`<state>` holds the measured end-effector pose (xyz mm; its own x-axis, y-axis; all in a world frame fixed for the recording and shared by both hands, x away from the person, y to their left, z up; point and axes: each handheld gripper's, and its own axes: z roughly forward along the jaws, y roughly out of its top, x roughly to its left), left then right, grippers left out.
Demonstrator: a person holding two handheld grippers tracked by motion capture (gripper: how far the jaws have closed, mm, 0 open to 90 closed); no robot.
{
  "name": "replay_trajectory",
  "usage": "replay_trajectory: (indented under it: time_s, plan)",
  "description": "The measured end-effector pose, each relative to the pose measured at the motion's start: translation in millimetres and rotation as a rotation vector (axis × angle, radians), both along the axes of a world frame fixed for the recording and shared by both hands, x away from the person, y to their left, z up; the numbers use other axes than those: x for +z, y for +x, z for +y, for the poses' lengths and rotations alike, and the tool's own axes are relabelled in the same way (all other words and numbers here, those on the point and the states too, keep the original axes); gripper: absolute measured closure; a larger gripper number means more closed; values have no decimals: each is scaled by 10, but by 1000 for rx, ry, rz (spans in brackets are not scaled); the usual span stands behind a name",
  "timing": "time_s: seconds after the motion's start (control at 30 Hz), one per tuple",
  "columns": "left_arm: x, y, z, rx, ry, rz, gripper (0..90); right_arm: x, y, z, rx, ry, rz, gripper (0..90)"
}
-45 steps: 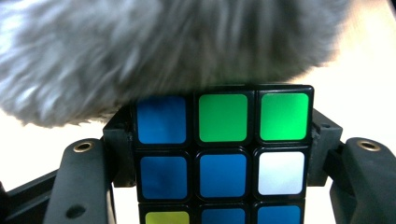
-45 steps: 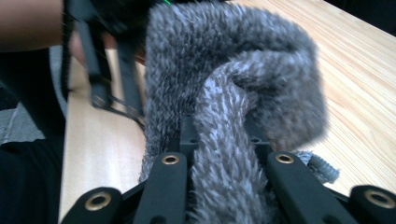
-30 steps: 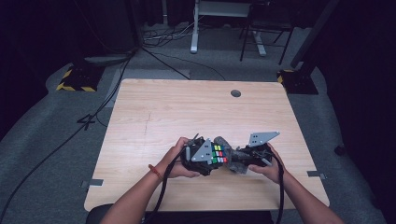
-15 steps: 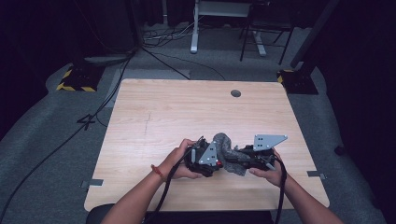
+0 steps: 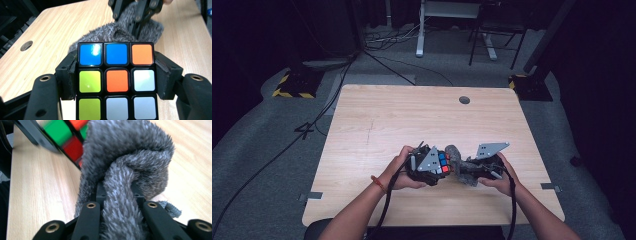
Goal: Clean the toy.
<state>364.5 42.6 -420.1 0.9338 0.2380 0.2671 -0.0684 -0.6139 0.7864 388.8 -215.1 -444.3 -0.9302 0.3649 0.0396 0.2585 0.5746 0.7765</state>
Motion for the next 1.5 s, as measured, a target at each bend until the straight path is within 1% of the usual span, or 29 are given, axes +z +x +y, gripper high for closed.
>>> replay_trajectory:
  time_s: [0.07, 0.13, 0.2, 0.23, 0.27, 0.33, 0.37, 0.4, 0.47, 0.57, 0.63, 0.7, 0.73, 0.77, 0.83, 0.87, 0.9, 0.97, 1.0, 1.03, 1.1, 1.2, 1.23, 1.27, 1.3, 1.37, 1.4, 1.43, 1.5]
  plan:
    - [-2, -1, 3, 4, 1, -2, 337, 13, -2, -4, 3, 26, 5, 769]
    - [-7, 2, 2, 5, 2, -1, 337, 50, -30, -1, 15, 53, -6, 768]
    - [-6, 7, 8, 2, -1, 2, 337, 92, -68, 7, 14, 64, -25, 768]
    - [-11, 8, 6, 9, 4, 2, 337, 114, -83, 5, 16, 76, -36, 768]
    - [-23, 9, 1, 10, 10, 9, 337, 145, -97, -3, 18, 98, -39, 768]
    - [-53, 5, -26, 6, 27, 7, 337, 195, -120, -7, 34, 138, -43, 768]
    - [-66, 0, -46, 4, 37, 8, 337, 222, -140, 5, 40, 144, -49, 768]
    - [-71, 0, -59, 0, 45, 6, 337, 243, -167, 28, 43, 133, -66, 768]
    - [-66, -1, -59, -1, 40, 11, 337, 261, -203, 59, 40, 113, -94, 768]
    - [-17, -9, -21, -8, 6, 9, 337, 225, -166, 40, 22, 97, -91, 768]
    - [10, -17, 1, -9, -16, 7, 338, 163, -94, 11, 2, 91, -51, 769]
    - [31, -14, 25, -23, -40, 20, 338, 91, -32, -8, -25, 58, -28, 769]
    - [43, -20, 32, -30, -56, 19, 338, 55, -6, -13, -26, 54, -4, 768]
    - [48, -24, 31, -31, -58, 17, 338, 20, 15, -17, -19, 59, 16, 768]
    - [43, -29, 30, -47, -72, 26, 337, -12, 33, -3, 0, 62, 46, 767]
    - [34, -29, 25, -45, -75, 23, 337, -26, 37, 2, 17, 83, 69, 767]
    - [32, -26, 31, -56, -83, 24, 336, -33, 34, 2, 38, 125, 88, 767]
    - [43, -20, 54, -57, -101, 30, 334, -35, 22, -7, 60, 160, 90, 768]
    - [45, -17, 64, -49, -111, 34, 332, -33, 29, -30, 60, 191, 102, 769]
    - [40, -10, 69, -45, -109, 37, 330, -21, 36, -55, 56, 216, 107, 769]
    - [5, 0, 49, -25, -67, 29, 326, 36, 27, -94, 58, 250, 94, 769]
    - [-73, -4, -22, -6, 11, 11, 328, 127, -23, -112, 61, 277, 63, 770]
    - [-95, -15, -49, -2, 30, -3, 330, 155, -48, -106, 69, 281, 52, 770]
    - [-109, -27, -71, 0, 53, -8, 333, 179, -72, -87, 73, 268, 35, 770]
    - [-115, -29, -88, -1, 64, -15, 334, 200, -98, -69, 74, 251, 17, 770]
    - [-117, -24, -91, -3, 65, -10, 336, 228, -126, -51, 79, 254, 4, 770]
    - [-113, -20, -86, -3, 63, -15, 337, 233, -132, -46, 77, 244, -8, 770]
    - [-110, -25, -80, 2, 54, -5, 338, 238, -140, -43, 75, 236, -18, 770]
    - [-95, -20, -71, 3, 47, -10, 339, 237, -138, -40, 65, 224, -24, 771]
